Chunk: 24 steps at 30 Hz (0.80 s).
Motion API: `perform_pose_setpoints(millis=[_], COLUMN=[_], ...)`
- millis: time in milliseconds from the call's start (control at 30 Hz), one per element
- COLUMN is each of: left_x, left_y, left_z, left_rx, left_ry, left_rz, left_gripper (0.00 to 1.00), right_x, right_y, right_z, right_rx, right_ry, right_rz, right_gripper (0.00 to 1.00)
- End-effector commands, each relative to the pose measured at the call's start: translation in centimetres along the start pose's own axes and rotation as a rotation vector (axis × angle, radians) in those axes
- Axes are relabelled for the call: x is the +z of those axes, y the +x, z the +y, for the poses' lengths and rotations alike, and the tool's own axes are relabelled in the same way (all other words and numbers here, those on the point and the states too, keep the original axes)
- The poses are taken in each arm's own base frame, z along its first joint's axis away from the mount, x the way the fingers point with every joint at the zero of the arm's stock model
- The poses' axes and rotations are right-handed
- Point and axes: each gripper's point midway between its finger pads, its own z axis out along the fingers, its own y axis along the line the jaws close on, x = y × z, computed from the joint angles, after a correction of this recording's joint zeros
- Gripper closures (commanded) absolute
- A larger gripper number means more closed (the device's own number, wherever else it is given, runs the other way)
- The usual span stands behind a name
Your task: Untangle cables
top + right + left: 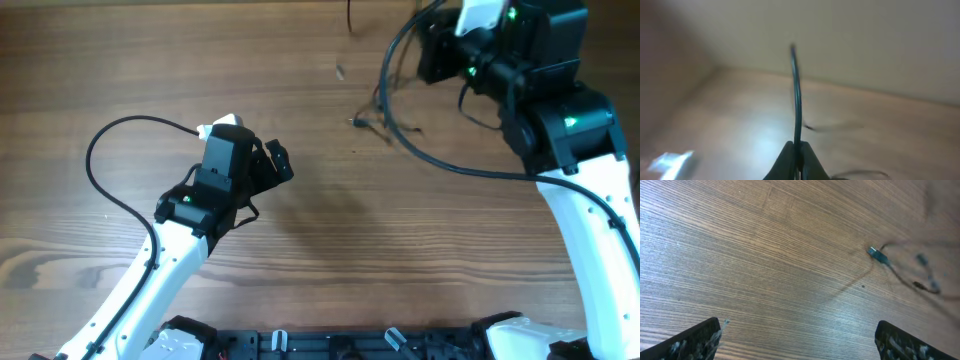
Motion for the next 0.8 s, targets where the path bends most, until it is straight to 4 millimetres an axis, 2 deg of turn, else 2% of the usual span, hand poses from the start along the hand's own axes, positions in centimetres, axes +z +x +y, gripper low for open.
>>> perform_pose_setpoints(millis=[0, 67, 100, 133, 200, 233, 267, 300, 367, 400, 433, 467, 567, 633, 767], left_x=[-0.1, -0.1, -0.1, -0.1, -0.1, -0.1, -0.1, -0.1, -0.1, -0.1, -0.1, -0.1, -0.2, -0.2, -0.2], left_y=[-0.6, -0.6, -0.6, -0.6, -0.6, -0.6, -0.6, -0.6, -0.6, -0.6, -0.6, -0.6, -0.9, -0.9, -1.7], left_z=[-0.3, -0.3, -0.3, -0.3, -0.3, -0.3, -0.3, -0.3, -0.3, -0.3, -0.3, -0.3, -0.5, -0.6, -1.6], left_rx=[-0.010, -0.010, -0.010, -0.010, -0.010, -0.010, -0.010, -0.010, -0.010, -0.010, -0.010, -0.010, -0.010, -0.010, -0.010], left_ry=[0.000, 0.000, -0.001, 0.000, 0.000, 0.000, 0.000, 0.000, -0.001, 0.000, -0.001, 0.000, 0.010, 0.012, 0.056], left_rz=[-0.018, -0.018, -0.017, -0.018, -0.018, -0.018, -0.018, -0.018, -0.017, -0.018, -0.017, -0.018, -0.029, -0.032, -0.061], left_gripper=[0.00, 0.00, 0.00, 0.00, 0.00, 0.00, 0.00, 0.00, 0.00, 0.00, 0.00, 0.00, 0.00, 0.00, 0.00], right_x=[1.9, 1.4, 1.0, 1.2, 2.5, 3.0, 2.8, 1.7, -0.9, -1.8, -2.1, -1.9, 0.1, 1.3, 3.9], right_y=[3.7, 3.7, 3.5, 3.6, 4.0, 4.8, 5.4, 6.3, 8.0, 9.4, 10.6, 11.7, 13.5, 14.5, 17.4], right_z=[4.4, 6.4, 7.0, 6.7, 3.4, -0.6, -3.6, -7.4, -11.3, -11.8, -11.5, -10.7, -8.1, -7.0, -6.6], right_rx=[0.046, 0.043, -0.031, -0.113, -0.133, -0.046, 0.033, 0.140, 0.230, 0.239, 0.246, 0.263, 0.325, 0.360, 0.408], right_ry=[-0.318, -0.463, -0.514, -0.497, -0.293, -0.056, 0.126, 0.364, 0.645, 0.694, 0.684, 0.641, 0.464, 0.384, 0.323], right_rz=[0.147, 0.157, 0.131, 0.114, 0.130, 0.169, 0.188, 0.197, 0.222, 0.274, 0.331, 0.381, 0.472, 0.521, 0.633], right_gripper=[0.96, 0.88, 0.84, 0.83, 0.84, 0.90, 0.91, 0.89, 0.55, 0.37, 0.27, 0.22, 0.14, 0.13, 0.10])
